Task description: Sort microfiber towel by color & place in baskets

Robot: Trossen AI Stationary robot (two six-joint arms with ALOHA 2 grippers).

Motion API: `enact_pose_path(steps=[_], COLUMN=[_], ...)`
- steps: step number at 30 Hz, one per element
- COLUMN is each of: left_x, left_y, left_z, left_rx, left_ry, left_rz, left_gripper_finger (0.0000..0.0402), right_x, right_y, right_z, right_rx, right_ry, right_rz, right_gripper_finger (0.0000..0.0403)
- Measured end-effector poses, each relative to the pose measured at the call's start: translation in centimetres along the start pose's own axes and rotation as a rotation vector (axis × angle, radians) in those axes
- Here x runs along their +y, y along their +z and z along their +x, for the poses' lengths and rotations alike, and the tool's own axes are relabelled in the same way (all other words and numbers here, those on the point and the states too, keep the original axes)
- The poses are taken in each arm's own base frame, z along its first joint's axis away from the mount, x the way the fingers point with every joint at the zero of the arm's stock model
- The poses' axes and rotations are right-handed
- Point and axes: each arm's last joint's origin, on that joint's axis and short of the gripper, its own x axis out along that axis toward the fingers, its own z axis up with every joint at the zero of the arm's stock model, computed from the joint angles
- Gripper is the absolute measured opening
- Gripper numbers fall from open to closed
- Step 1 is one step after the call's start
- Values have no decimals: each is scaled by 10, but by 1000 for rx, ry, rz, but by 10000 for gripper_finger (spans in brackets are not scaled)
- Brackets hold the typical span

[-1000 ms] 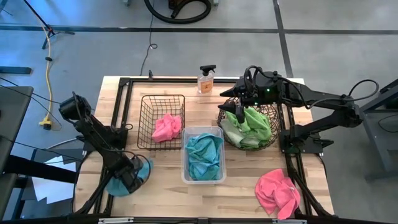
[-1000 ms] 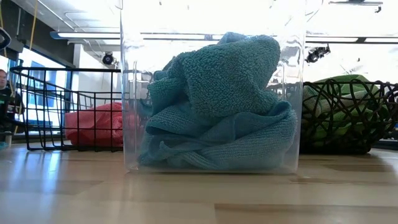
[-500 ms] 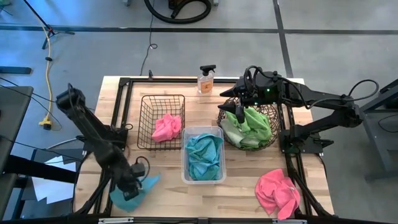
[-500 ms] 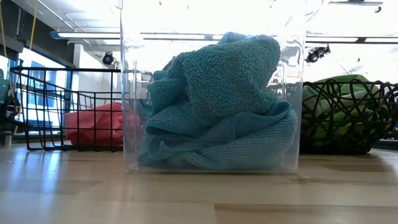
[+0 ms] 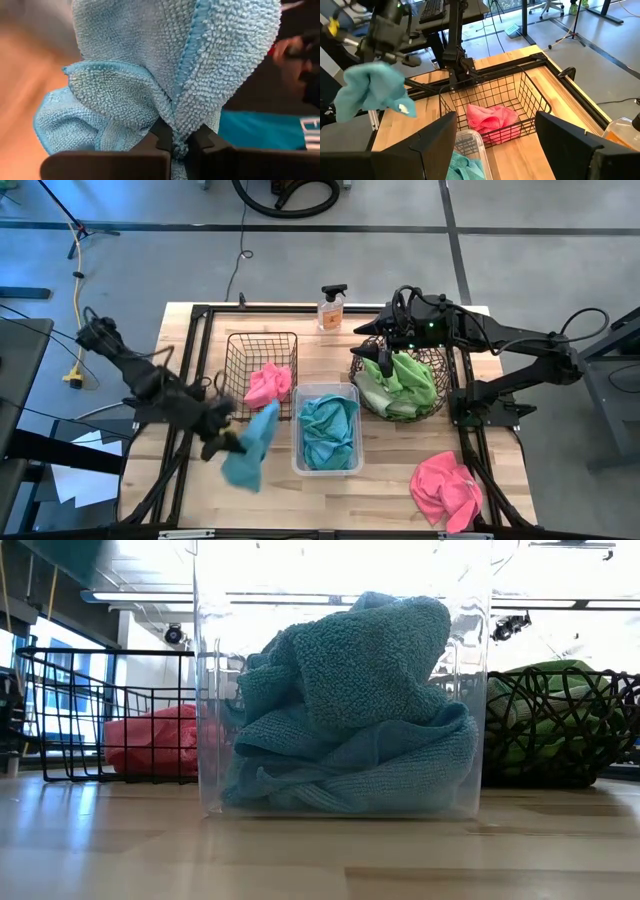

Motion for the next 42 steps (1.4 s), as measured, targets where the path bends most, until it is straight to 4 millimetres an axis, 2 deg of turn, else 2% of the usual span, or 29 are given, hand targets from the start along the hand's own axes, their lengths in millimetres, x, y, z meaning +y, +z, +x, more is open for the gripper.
enact_pose_path(steps=[14,21,26,31,36,42], left_x=[-8,-6,-6,-7,-8,-9], left_y=[113,149,167,177,178,177], left_z=[-29,-22,-10,-6,-7,-9], left_rx=[-615,-762,-828,-893,-889,-890], left_ry=[111,115,63,3,-37,-41], left_rz=[542,771,843,865,886,887], left_gripper_finger=[0,0,0,0,0,0], right_x=[5,11,20,30,35,36], right_y=[5,13,22,28,26,26], right_z=[0,-2,-4,-7,-7,-7], right_rx=[-32,-102,-210,-294,-312,-315], right_ry=[122,231,281,283,208,201], right_rz=[70,87,66,9,-49,-63], right_gripper_finger=[268,268,268,268,268,268])
